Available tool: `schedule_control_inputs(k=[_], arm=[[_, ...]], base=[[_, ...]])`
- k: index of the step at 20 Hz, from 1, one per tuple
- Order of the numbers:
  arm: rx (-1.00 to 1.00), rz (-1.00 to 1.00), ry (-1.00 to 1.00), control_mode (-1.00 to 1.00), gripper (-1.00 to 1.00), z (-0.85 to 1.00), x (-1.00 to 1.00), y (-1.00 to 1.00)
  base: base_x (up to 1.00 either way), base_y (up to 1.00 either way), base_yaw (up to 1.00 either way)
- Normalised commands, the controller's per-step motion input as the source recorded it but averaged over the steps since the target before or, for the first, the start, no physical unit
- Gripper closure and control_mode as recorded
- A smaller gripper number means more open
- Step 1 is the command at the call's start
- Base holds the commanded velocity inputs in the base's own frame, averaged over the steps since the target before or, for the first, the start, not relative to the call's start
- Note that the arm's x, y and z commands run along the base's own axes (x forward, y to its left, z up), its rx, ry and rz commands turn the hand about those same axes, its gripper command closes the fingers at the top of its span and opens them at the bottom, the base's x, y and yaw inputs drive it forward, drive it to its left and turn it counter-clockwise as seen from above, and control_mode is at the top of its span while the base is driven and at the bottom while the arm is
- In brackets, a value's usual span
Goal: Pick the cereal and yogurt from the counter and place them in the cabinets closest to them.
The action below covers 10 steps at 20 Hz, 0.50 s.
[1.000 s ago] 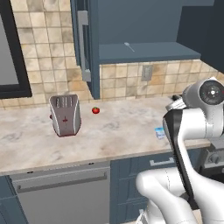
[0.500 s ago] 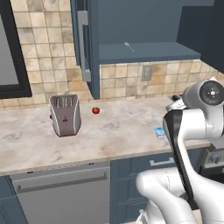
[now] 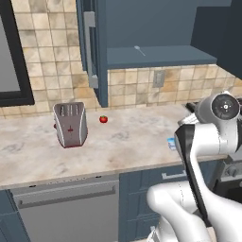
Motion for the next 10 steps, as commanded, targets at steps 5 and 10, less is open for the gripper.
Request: schedule_control_inputs(k=[5, 10], arm=[[0.02, 0.00, 0.00, -1.00, -1.00, -0.24, 0.13, 0.00], [0.04, 0.00, 0.02, -1.00, -1.00, -0.19, 0.19, -0.01]], base=[[0.00, 0.00, 0.00], [0.00, 0.00, 0.00]])
